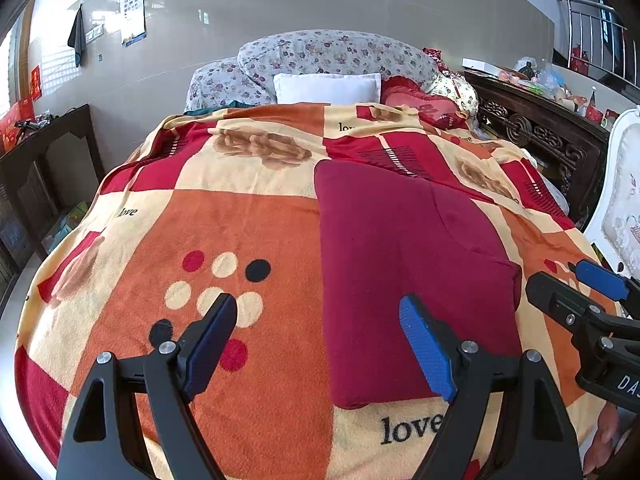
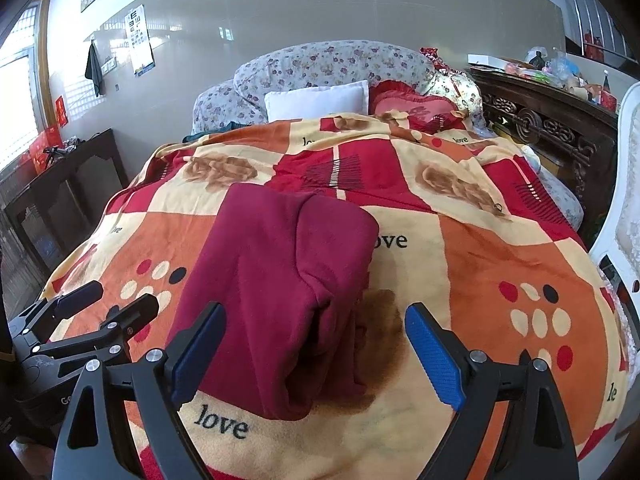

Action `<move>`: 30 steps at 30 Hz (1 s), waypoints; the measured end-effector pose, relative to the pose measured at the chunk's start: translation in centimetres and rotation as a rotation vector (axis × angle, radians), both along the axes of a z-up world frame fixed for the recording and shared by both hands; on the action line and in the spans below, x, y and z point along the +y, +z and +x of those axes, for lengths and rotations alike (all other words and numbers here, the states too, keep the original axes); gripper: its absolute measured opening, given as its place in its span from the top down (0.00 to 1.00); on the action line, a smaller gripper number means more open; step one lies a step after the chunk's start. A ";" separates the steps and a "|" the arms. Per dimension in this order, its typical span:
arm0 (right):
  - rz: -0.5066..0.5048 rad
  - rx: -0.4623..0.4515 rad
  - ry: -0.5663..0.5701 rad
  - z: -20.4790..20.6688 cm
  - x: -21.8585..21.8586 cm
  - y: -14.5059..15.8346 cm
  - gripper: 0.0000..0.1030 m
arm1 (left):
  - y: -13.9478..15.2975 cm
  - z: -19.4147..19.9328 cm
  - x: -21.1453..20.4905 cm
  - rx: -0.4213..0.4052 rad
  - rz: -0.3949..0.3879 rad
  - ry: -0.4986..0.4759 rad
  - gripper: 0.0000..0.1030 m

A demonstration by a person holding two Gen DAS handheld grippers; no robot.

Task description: Fold small clothes

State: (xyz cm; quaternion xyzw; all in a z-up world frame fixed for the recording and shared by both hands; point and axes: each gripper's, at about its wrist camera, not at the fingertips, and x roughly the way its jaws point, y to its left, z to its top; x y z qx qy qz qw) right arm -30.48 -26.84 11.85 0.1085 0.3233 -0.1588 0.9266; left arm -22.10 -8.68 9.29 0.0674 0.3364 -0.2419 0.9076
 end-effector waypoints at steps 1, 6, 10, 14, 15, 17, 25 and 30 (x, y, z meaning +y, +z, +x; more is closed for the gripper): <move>0.000 0.000 0.000 0.0 0.0 0.0 0.09 | 0.0 0.0 0.0 0.000 0.001 -0.001 0.20; 0.001 0.003 -0.001 0.0 0.0 -0.1 0.09 | -0.2 0.0 -0.1 0.001 0.005 -0.002 0.20; 0.004 0.005 0.001 0.2 -0.2 -0.2 0.09 | -0.4 0.1 -0.2 0.002 0.009 -0.004 0.20; 0.006 0.007 0.003 0.3 -0.2 -0.4 0.09 | -0.4 0.1 -0.4 0.005 0.009 -0.005 0.20; 0.007 0.009 0.005 0.4 -0.2 -0.4 0.09 | -0.5 0.2 -0.5 0.008 0.009 -0.008 0.20; 0.008 0.012 0.006 0.5 -0.3 -0.5 0.09 | -0.6 0.3 -0.6 0.013 0.012 -0.011 0.20; 0.011 0.021 0.009 0.6 -0.3 -0.9 0.09 | -1.0 0.5 -1.0 0.020 0.020 -0.021 0.20; 0.014 0.031 0.010 0.7 -0.6 -1.3 0.09 | -1.0 0.4 -1.1 -0.004 0.012 -0.037 0.20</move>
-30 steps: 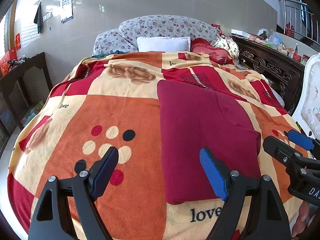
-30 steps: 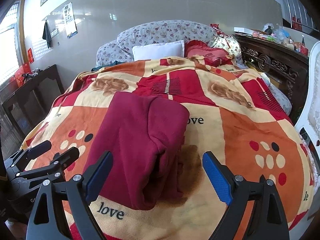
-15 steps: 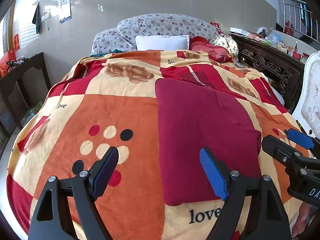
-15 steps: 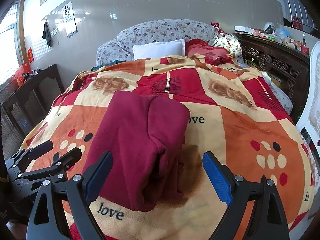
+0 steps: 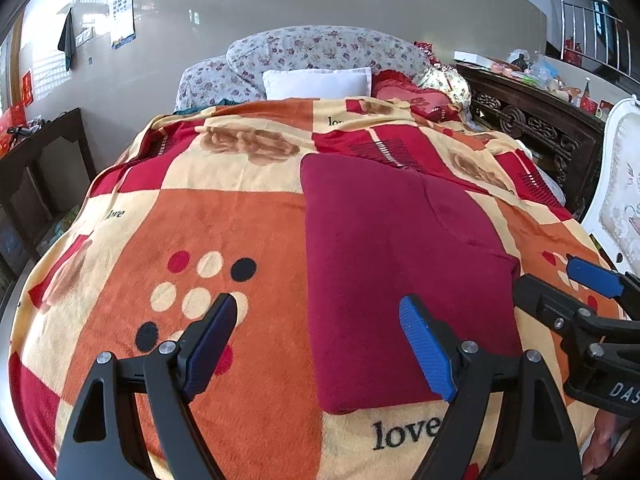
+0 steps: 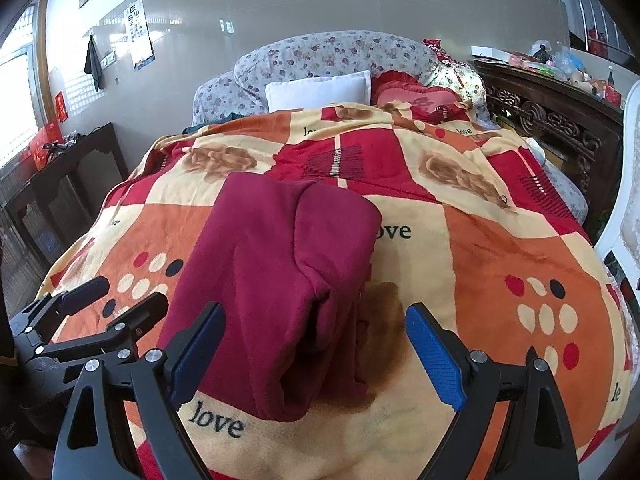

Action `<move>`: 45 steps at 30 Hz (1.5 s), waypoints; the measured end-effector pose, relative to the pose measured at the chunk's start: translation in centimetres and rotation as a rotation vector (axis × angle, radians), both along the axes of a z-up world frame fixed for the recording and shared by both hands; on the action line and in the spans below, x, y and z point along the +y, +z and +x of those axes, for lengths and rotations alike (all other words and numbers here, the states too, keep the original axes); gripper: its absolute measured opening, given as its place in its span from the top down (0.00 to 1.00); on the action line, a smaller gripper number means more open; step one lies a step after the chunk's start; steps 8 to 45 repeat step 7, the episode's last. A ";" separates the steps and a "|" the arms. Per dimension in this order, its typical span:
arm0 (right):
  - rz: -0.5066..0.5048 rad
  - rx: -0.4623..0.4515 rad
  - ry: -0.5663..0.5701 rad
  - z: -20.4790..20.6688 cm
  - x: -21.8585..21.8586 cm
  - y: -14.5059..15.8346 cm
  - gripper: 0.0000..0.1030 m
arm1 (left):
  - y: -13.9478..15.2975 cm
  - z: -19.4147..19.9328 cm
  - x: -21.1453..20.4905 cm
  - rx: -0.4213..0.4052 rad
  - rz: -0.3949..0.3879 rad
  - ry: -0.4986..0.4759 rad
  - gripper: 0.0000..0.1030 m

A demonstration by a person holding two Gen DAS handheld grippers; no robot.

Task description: Fold small clothes

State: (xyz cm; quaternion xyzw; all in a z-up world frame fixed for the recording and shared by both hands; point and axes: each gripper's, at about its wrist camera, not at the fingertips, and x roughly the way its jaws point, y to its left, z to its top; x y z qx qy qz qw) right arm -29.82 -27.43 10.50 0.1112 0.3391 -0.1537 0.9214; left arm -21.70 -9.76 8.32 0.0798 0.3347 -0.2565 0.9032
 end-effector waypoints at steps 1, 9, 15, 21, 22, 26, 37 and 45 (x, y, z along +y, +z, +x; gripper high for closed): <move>0.004 0.003 -0.003 0.0 -0.2 -0.2 0.09 | 0.0 -0.1 0.0 -0.011 -0.002 -0.001 0.20; 0.016 0.016 -0.015 0.2 -1.1 -0.7 0.09 | -0.3 0.3 -0.6 -0.003 0.004 -0.011 0.20; 0.016 0.016 -0.015 0.2 -1.1 -0.7 0.09 | -0.3 0.3 -0.6 -0.003 0.004 -0.011 0.20; 0.016 0.016 -0.015 0.2 -1.1 -0.7 0.09 | -0.3 0.3 -0.6 -0.003 0.004 -0.011 0.20; 0.016 0.016 -0.015 0.2 -1.1 -0.7 0.09 | -0.3 0.3 -0.6 -0.003 0.004 -0.011 0.20; 0.016 0.016 -0.015 0.2 -1.1 -0.7 0.09 | -0.3 0.3 -0.6 -0.003 0.004 -0.011 0.20; 0.016 0.016 -0.015 0.2 -1.1 -0.7 0.09 | -0.3 0.3 -0.6 -0.003 0.004 -0.011 0.20; 0.016 0.016 -0.015 0.2 -1.1 -0.7 0.09 | -0.3 0.3 -0.6 -0.003 0.004 -0.011 0.20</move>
